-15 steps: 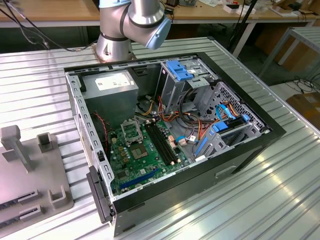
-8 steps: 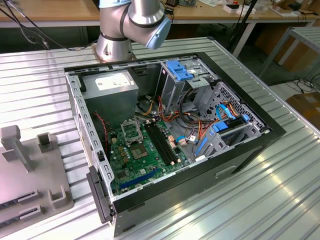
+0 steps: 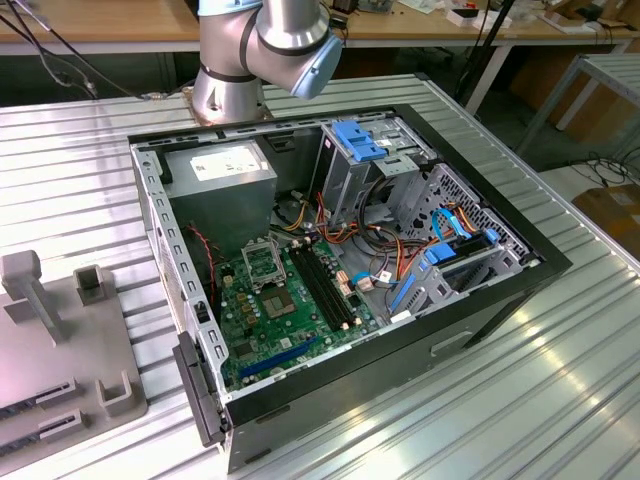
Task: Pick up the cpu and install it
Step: 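Pick up the cpu and move it towards the insertion slot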
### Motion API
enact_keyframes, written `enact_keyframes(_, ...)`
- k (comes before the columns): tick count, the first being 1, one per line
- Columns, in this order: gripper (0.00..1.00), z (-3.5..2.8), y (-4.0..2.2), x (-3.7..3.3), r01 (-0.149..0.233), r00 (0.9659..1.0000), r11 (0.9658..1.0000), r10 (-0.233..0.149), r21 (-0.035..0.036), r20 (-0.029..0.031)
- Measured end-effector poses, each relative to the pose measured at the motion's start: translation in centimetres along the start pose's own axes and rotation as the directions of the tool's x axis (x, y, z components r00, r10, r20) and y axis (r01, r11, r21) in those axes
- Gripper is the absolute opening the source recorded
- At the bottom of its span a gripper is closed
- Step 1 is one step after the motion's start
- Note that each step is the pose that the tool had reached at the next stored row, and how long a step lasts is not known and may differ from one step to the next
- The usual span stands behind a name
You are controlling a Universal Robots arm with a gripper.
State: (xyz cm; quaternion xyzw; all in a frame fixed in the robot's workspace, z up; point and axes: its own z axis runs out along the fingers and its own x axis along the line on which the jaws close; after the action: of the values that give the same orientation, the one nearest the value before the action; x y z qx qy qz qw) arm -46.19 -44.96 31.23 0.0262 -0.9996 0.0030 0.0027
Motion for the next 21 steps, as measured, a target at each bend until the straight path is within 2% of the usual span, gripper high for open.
enact_keyframes(16, 0.47, -0.73, 0.0, 0.0, 0.0, 1.0, 1.0, 0.0, 0.0028, -0.0002)
enact_keyframes(21, 0.47, -0.92, 0.0, 0.0, 0.0, 1.0, 1.0, 0.0, 0.0067, -0.0004)
